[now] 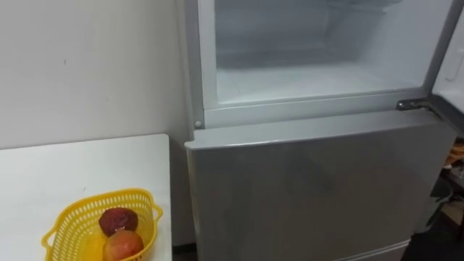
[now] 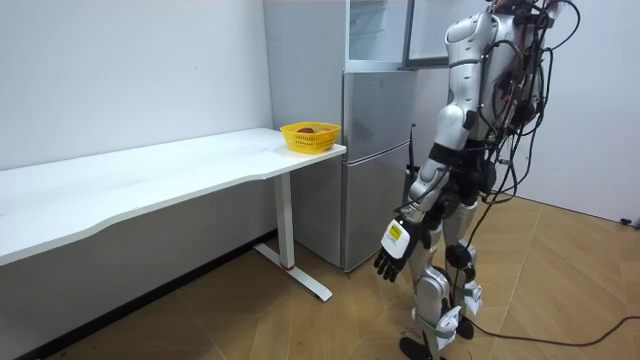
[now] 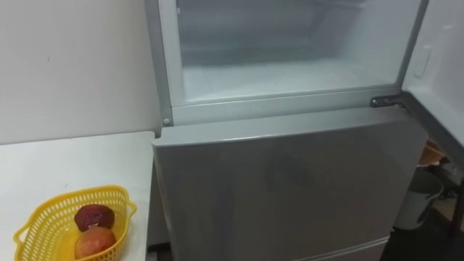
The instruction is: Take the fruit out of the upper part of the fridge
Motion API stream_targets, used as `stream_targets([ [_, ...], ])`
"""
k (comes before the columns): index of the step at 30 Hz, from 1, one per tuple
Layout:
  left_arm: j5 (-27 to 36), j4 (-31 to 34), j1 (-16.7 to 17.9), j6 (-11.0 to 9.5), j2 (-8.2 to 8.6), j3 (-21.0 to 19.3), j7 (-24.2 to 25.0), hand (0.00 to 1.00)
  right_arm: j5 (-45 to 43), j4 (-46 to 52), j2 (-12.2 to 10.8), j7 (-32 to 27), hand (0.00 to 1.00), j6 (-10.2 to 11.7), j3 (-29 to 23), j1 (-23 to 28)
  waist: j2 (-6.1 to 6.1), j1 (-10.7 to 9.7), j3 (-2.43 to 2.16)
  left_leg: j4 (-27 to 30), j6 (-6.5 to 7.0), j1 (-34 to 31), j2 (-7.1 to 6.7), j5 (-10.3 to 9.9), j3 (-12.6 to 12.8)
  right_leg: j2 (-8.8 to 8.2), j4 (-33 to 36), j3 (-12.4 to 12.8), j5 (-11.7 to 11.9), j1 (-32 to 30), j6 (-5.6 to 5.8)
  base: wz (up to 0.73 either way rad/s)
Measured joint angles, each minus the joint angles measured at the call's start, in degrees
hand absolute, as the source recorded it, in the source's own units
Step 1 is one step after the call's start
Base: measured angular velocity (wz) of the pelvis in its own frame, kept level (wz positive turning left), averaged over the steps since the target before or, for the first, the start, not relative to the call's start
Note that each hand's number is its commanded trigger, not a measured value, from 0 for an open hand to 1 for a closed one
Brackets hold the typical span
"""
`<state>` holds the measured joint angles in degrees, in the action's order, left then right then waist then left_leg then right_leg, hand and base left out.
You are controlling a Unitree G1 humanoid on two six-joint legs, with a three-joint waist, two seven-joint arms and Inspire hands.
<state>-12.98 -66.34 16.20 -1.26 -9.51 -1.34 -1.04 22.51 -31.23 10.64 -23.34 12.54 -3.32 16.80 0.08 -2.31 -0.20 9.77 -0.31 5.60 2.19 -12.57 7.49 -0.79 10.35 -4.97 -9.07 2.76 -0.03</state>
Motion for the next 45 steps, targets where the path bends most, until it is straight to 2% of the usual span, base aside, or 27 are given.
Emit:
stream_targets([
  [2, 0.02, 0.47, 0.27, 0.17, 0.1, -0.97, -0.05, 0.0, 2.95, -5.94, -0.06, -0.55, 0.0, -0.15, -2.76, -0.13, 0.06, -0.61, -0.21, -0.1, 0.0, 0.03, -0.05, 0.0, -0.19, 0.0, -0.32, -0.35, -0.09, 0.25, 0.07, 0.1],
  [5, 0.04, 1.05, 0.85, 0.42, 0.5, -3.22, -0.51, 0.0, 6.52, -12.97, -0.49, -1.22, 0.0, -0.51, -6.05, -0.24, 0.01, -0.76, -0.24, -0.07, -0.01, 0.2, -0.02, 0.01, -0.14, 0.03, -0.39, -0.4, -0.13, 0.56, 0.0, 0.0],
  [6, 0.02, 1.43, 1.15, 0.51, 0.56, -3.4, -0.68, 0.0, 7.49, -13.71, -0.87, -1.31, 0.0, -0.89, -7.21, -0.24, -0.06, -0.89, -0.22, -0.07, -0.01, 0.21, 0.0, 0.01, -0.15, 0.04, -0.43, -0.4, -0.14, 0.56, -0.01, 0.0],
  [8, 0.03, 3.35, 2.45, 0.61, 0.65, -4.33, -0.73, 0.0, 16.74, -15.81, -1.86, -2.5, 0.0, -1.58, -10.61, -0.53, -0.51, -1.72, -0.18, -0.09, -0.01, 0.19, 0.0, 0.01, -0.23, 0.01, -0.56, -0.43, -0.16, 0.61, -0.01, 0.0],
  [11, 0.07, 3.81, 2.72, 0.6, 0.61, -5.75, -1.0, 0.0, 25.17, -18.72, -2.24, -3.84, 0.0, -2.1, -14.51, -1.05, -1.24, -2.44, -0.05, -0.16, -0.01, 0.56, -0.07, 0.01, -0.39, 0.0, -0.63, -0.37, -0.22, 0.92, 0.03, 0.0],
  [16, -0.03, 4.81, 3.66, 0.76, 0.81, -9.94, -0.75, 0.0, 34.69, -20.2, -2.35, -6.93, 0.0, -2.53, -25.46, -1.82, -1.86, -3.83, 0.08, -0.3, 0.04, 1.21, -0.27, -0.04, -0.35, -0.14, -0.48, -0.29, -0.82, 0.96, 0.21, 0.0],
  [18, 0.08, 5.42, 3.73, 0.75, 0.63, -11.51, -0.73, 0.0, 38.01, -19.63, -2.1, -9.39, 0.0, -2.45, -29.05, -2.36, -2.29, -4.11, -0.03, -0.31, 0.05, 0.95, -0.31, -0.04, -0.45, -0.19, -0.22, -0.36, -0.86, 0.96, 0.2, 0.03],
  [21, 0.04, 5.87, 4.04, 0.91, 0.28, -12.27, -0.82, 0.0, 38.2, -18.76, -1.02, -14.52, 0.0, -2.37, -32.84, -4.67, -2.64, -5.25, -0.12, -0.23, 0.06, 0.73, -0.55, -0.03, -0.62, -0.53, 0.54, -1.12, -1.26, 0.19, 0.3, 0.06],
  [22, -0.02, 6.71, 4.25, 0.96, 0.33, -12.34, -0.8, 0.0, 38.13, -15.68, -0.83, -17.12, 0.0, -2.43, -34.54, -5.36, -2.68, -5.44, -0.1, -0.24, 0.08, 0.65, -0.67, -0.02, -0.63, -0.63, 0.73, -1.11, -1.37, -0.01, 0.42, 0.0],
  [25, -0.07, 7.37, 4.13, 0.91, 0.15, -12.37, -0.92, 0.0, 37.14, -4.36, 1.27, -23.55, 0.0, -2.31, -35.17, -7.6, -2.76, -5.37, -0.07, -0.19, 0.18, 0.14, -0.94, -0.01, -0.22, -0.86, 2.5, -0.45, -1.68, -0.98, 0.59, -0.1],
  [27, -0.1, 7.47, 3.91, 0.9, -0.25, -12.36, -1.0, 0.0, 32.47, 0.02, 3.23, -26.1, 0.0, -1.5, -35.05, -10.26, -3.08, -5.43, 0.04, -0.03, 0.18, 0.04, -0.95, -0.01, -0.23, -0.82, 2.25, -0.42, -1.53, -0.85, 0.58, -0.02],
  [30, 0.0, 8.63, 3.72, 0.87, -0.69, -11.85, -0.98, 0.0, 26.52, 5.22, 9.07, -30.8, 0.0, -0.42, -34.92, -15.5, -3.75, -4.86, 0.18, -0.1, 0.19, -0.49, -0.9, 0.0, -0.35, -0.76, 1.51, -0.68, -1.44, -1.66, 0.59, 0.04],
  [32, -0.02, 8.54, 3.59, 0.84, -0.78, -11.83, -0.96, 0.0, 24.42, 8.94, 10.55, -33.12, 0.0, 0.53, -35.02, -17.23, -3.89, -4.59, 0.24, -0.1, 0.21, -0.96, -0.87, 0.02, -0.54, -0.71, 1.39, -0.88, -1.42, -1.76, 0.55, 0.05],
  [35, -0.11, 8.25, 3.53, 0.77, -0.74, -11.73, -1.05, 0.0, 18.83, 11.71, 11.98, -35.52, 0.0, 1.41, -35.27, -18.43, -4.45, -4.06, 0.31, -0.12, 0.21, -1.46, -0.86, 0.02, -0.89, -0.74, 1.37, -1.55, -1.39, -1.87, 0.47, 0.08],
  [39, -0.07, 8.24, 3.37, 1.0, -0.54, -11.7, -0.89, 0.0, 14.9, 18.02, 12.25, -36.09, 0.0, 1.38, -36.06, -18.53, -4.63, -3.48, 0.21, -0.14, 0.2, -2.53, -0.85, 0.03, -1.04, -0.74, 1.48, -1.71, -1.37, -2.96, 0.43, 0.01],
  [45, -0.12, 7.75, 2.93, 0.99, -0.61, -9.75, -0.72, 0.0, 8.01, 25.56, 12.32, -36.39, 0.0, 1.38, -34.52, -18.81, -5.05, -3.19, 0.36, -0.15, 0.2, -2.48, -0.84, 0.03, -1.35, -0.75, 1.48, -1.93, -1.34, -2.89, 0.39, 0.02],
])
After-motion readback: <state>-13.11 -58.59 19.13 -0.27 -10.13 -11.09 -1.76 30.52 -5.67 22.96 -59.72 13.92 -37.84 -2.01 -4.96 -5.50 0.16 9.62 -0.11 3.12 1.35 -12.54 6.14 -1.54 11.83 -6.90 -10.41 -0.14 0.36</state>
